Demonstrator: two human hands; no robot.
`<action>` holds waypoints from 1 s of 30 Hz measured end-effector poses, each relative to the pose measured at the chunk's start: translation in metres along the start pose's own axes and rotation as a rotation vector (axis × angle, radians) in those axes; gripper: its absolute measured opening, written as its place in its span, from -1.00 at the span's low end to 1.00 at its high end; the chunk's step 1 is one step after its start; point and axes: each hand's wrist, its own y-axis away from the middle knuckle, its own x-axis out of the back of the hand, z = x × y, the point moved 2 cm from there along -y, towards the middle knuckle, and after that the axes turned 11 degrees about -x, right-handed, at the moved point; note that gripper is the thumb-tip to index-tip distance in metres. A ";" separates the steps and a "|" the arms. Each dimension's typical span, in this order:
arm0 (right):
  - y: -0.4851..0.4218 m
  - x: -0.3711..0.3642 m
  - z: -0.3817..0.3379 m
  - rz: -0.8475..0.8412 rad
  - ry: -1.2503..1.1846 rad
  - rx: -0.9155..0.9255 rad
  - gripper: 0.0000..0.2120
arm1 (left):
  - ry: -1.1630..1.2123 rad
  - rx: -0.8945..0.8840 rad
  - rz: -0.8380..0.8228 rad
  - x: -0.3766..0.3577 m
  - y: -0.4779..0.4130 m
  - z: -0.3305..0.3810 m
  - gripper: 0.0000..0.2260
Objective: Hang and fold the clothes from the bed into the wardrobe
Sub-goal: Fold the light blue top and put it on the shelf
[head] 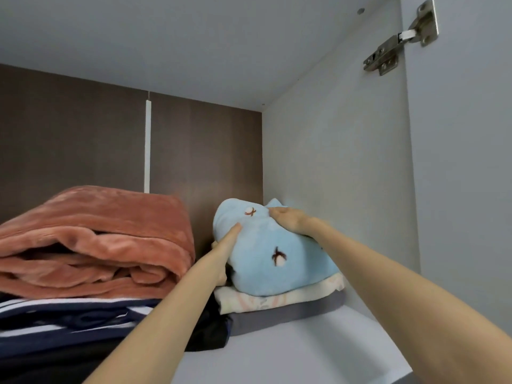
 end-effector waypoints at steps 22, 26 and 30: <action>0.080 0.001 -0.036 0.083 0.069 0.111 -0.56 | -0.550 -0.427 0.059 0.002 0.070 0.061 -0.43; 0.126 0.018 -0.042 0.227 -0.057 0.216 -0.62 | -0.677 -0.616 0.081 0.006 0.122 0.084 -0.43; 0.185 0.030 -0.039 0.299 -0.164 0.350 -0.67 | -0.873 -0.789 0.112 0.020 0.190 0.098 -0.52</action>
